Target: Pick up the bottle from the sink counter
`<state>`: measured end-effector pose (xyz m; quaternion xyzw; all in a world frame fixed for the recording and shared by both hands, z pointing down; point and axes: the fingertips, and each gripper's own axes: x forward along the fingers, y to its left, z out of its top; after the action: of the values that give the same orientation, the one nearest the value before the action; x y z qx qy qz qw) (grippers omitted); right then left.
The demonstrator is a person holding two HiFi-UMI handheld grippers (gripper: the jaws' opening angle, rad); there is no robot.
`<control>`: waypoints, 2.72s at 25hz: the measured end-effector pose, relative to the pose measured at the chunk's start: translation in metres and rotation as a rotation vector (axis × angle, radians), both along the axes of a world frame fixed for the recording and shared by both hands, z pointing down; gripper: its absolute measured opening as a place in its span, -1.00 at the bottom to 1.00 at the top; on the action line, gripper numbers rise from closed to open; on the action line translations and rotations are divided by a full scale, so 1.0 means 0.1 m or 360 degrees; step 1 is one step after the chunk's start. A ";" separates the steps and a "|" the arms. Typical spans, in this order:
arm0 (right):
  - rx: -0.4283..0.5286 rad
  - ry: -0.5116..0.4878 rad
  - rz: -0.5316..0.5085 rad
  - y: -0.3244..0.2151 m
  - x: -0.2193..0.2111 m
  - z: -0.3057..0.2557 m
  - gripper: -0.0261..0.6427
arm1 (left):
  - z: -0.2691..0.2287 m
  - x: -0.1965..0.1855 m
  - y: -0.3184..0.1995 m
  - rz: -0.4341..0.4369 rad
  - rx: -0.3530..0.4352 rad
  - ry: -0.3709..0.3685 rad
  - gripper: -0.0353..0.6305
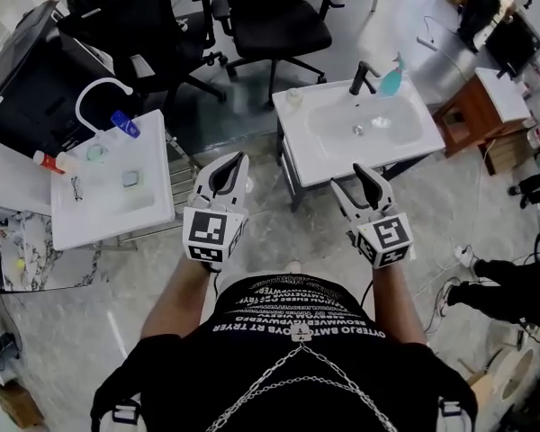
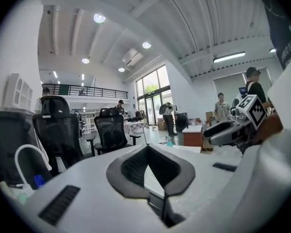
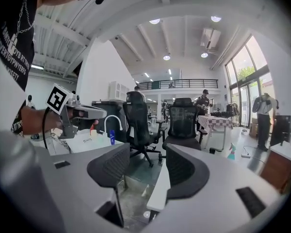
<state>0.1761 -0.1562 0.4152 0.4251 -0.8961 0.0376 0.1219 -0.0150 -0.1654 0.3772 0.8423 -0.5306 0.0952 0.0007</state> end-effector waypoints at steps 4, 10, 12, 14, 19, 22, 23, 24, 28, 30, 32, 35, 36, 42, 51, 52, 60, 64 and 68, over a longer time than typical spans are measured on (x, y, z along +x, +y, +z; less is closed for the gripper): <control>-0.0029 0.0008 -0.0030 -0.18 0.11 0.06 -0.28 | 0.12 0.09 -0.13 -0.0019 -0.0041 -0.0014 -0.88; -0.0073 -0.0013 -0.0041 -0.41 0.10 0.21 -0.28 | 0.37 -0.05 -0.21 -0.0090 -0.0146 -0.0035 -0.88; -0.0090 -0.0025 -0.0036 -0.52 0.06 0.28 -0.28 | 0.42 -0.11 -0.31 -0.0093 -0.0158 -0.0053 -0.88; -0.0098 -0.0040 -0.0033 -0.61 -0.01 0.32 -0.27 | 0.46 -0.16 -0.42 -0.0072 -0.0164 -0.0068 -0.88; -0.0093 -0.0071 0.0008 -0.95 -0.15 0.35 -0.24 | 0.47 -0.19 -0.85 0.0033 -0.0167 -0.0050 -0.88; -0.0110 -0.0064 0.0023 -1.20 -0.26 0.37 -0.24 | 0.44 -0.20 -1.19 0.0096 -0.0146 -0.0067 -0.88; -0.0112 -0.0054 0.0026 -1.29 -0.30 0.37 -0.24 | 0.41 -0.21 -1.31 0.0111 -0.0137 -0.0061 -0.88; -0.0113 -0.0047 0.0033 -1.37 -0.34 0.37 -0.23 | 0.39 -0.22 -1.43 0.0123 -0.0133 -0.0051 -0.88; -0.0121 -0.0042 0.0073 -1.70 -0.46 0.37 -0.23 | 0.40 -0.27 -1.81 0.0176 -0.0147 -0.0033 -0.88; -0.0124 -0.0032 0.0086 -1.86 -0.52 0.38 -0.23 | 0.42 -0.31 -1.99 0.0202 -0.0153 -0.0037 -0.88; -0.0124 -0.0022 0.0105 -2.02 -0.58 0.39 -0.23 | 0.43 -0.35 -2.16 0.0230 -0.0153 -0.0039 -0.88; -0.0137 -0.0007 0.0156 -2.25 -0.64 0.47 -0.23 | 0.44 -0.38 -2.39 0.0285 -0.0155 -0.0036 -0.88; -0.0144 0.0002 0.0174 -2.33 -0.65 0.50 -0.23 | 0.45 -0.39 -2.47 0.0305 -0.0155 -0.0037 -0.88; -0.0174 0.0016 0.0220 -2.81 -0.73 0.72 -0.20 | 0.50 -0.43 -2.87 0.0416 -0.0151 -0.0047 -0.88; -0.0327 0.0019 0.0194 -3.27 -0.77 1.42 -0.16 | 0.82 -0.51 -3.15 0.0425 -0.0252 -0.0050 -0.88; -0.0341 0.0027 0.0186 -3.31 -0.77 1.52 -0.15 | 0.84 -0.51 -3.18 0.0420 -0.0256 -0.0051 -0.88; -0.0474 0.0122 0.0073 -3.62 -0.73 2.28 -0.09 | 0.88 -0.39 -3.34 0.0332 -0.0272 -0.0073 -0.88; -0.0546 0.0185 -0.0027 -3.82 -0.76 2.65 -0.01 | 0.87 -0.34 -3.42 0.0288 -0.0277 -0.0084 -0.88; -0.0633 0.0267 -0.0133 -3.97 -0.77 3.04 0.05 | 0.91 -0.32 -3.48 0.0236 -0.0301 -0.0099 -0.88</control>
<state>0.0989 -0.5530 0.7194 0.3568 -0.8746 0.1731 0.2789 -0.0473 -0.5130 0.4680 0.8721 -0.4551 0.1707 0.0565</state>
